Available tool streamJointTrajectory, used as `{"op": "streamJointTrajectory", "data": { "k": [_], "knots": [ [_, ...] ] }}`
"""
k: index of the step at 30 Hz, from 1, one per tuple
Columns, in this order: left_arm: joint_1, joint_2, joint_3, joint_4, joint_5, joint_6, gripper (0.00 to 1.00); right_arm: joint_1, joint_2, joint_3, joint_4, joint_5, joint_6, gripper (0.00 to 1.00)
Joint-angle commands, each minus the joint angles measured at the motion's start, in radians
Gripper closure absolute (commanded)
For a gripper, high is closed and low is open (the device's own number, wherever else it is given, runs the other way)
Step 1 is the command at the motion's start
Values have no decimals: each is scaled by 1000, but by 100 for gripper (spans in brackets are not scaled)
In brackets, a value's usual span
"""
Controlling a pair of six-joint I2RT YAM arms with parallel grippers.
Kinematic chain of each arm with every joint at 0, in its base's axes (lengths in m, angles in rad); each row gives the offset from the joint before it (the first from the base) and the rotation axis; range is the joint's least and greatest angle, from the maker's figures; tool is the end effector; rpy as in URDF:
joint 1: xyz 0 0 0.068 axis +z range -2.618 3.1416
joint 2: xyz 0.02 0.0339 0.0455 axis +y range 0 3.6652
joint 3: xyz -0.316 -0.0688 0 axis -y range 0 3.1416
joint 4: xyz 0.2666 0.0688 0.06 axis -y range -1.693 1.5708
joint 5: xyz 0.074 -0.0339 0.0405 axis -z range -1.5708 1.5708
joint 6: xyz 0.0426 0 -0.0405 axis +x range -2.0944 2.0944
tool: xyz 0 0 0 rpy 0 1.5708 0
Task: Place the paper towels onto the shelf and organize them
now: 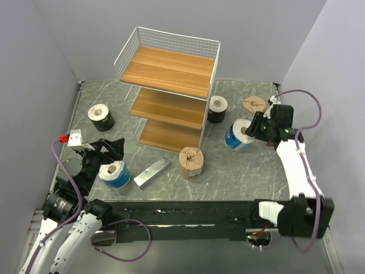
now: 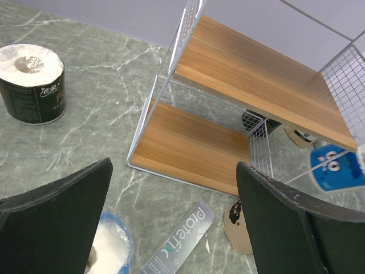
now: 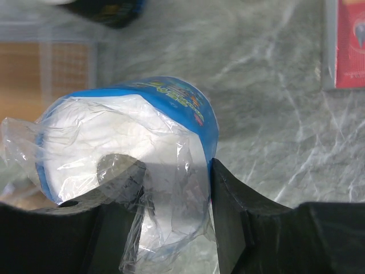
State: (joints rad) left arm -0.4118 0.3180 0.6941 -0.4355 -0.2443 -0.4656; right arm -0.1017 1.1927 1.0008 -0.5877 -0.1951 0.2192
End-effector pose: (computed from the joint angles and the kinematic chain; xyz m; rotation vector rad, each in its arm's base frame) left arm 0.0599 -0.0149 0.3592 -0.2335 1.6329 -0.4737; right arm 0.2583 -0.0181 0.3338 0.2804 2.3330 0.2869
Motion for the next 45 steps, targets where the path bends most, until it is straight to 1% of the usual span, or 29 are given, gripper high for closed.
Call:
{"op": "streamJointTrajectory", "data": {
  "k": [1, 2, 4, 6, 9, 12, 13, 15, 16, 18, 21, 24, 25, 28, 29, 32, 37, 39, 41, 42, 43, 45],
  "knots": [
    [-1, -2, 27, 12, 0, -8, 4, 5, -181, -10, 34, -157, -58, 66],
    [-1, -5, 25, 12, 0, -7, 4, 5, -239, -19, 57, -197, -49, 66],
    [-1, -8, 25, 12, 0, -7, 3, 5, -284, -27, 63, -214, -38, 66],
    [1, -11, 27, 11, 0, -7, 4, 5, -318, -5, 23, -190, -24, 66],
    [-1, -10, 25, 12, 3, -7, 4, 5, -347, 83, -55, -165, -15, 66],
    [-1, -10, 25, 14, 8, -5, 3, 7, -370, 231, -150, -143, -3, 67],
    [-1, -8, 25, 14, 8, -5, 3, 5, -375, 315, -170, -132, 2, 67],
    [-1, -7, 28, 11, 10, -5, 4, 7, -380, 402, -220, -124, 12, 68],
    [-1, -8, 28, 12, 10, -5, 3, 7, -380, 482, -230, -133, 16, 68],
    [-1, -11, 27, 12, 10, -7, 4, 7, -367, 557, -242, -159, 29, 69],
    [-1, -16, 27, 14, 10, -7, 4, 7, -341, 707, -225, -242, 61, 70],
    [-1, -16, 25, 12, 11, -5, 4, 8, -291, 792, -193, -326, 97, 70],
    [-1, -16, 28, 12, 11, -7, 4, 11, -262, 849, -187, -346, 106, 70],
    [-1, -14, 25, 14, 14, -5, 4, 14, -226, 935, -126, -411, 163, 70],
    [-1, -14, 25, 14, 16, -5, 4, 16, -222, 944, -63, -429, 178, 70],
    [-1, -10, 27, 14, 16, -7, 4, 17, -196, 989, 21, -444, 227, 71],
    [-1, -11, 25, 12, 14, -8, 4, 26, -108, 1079, 49, -438, 264, 71],
    [-1, -10, 25, 12, 14, -7, 3, 52, -81, 1111, 39, -428, 263, 71],
    [-1, -10, 25, 12, 14, -8, 4, 94, -38, 1140, 17, -377, 234, 71],
    [-1, -10, 25, 11, 14, -7, 4, 181, -21, 1182, 2, -338, 214, 71],
    [-1, -10, 27, 11, 13, -7, 4, 228, 17, 1209, -42, -248, 156, 70],
    [1, -8, 27, 11, 13, -8, 4, 345, 63, 1300, -86, -172, 109, 69]
  ]
}}
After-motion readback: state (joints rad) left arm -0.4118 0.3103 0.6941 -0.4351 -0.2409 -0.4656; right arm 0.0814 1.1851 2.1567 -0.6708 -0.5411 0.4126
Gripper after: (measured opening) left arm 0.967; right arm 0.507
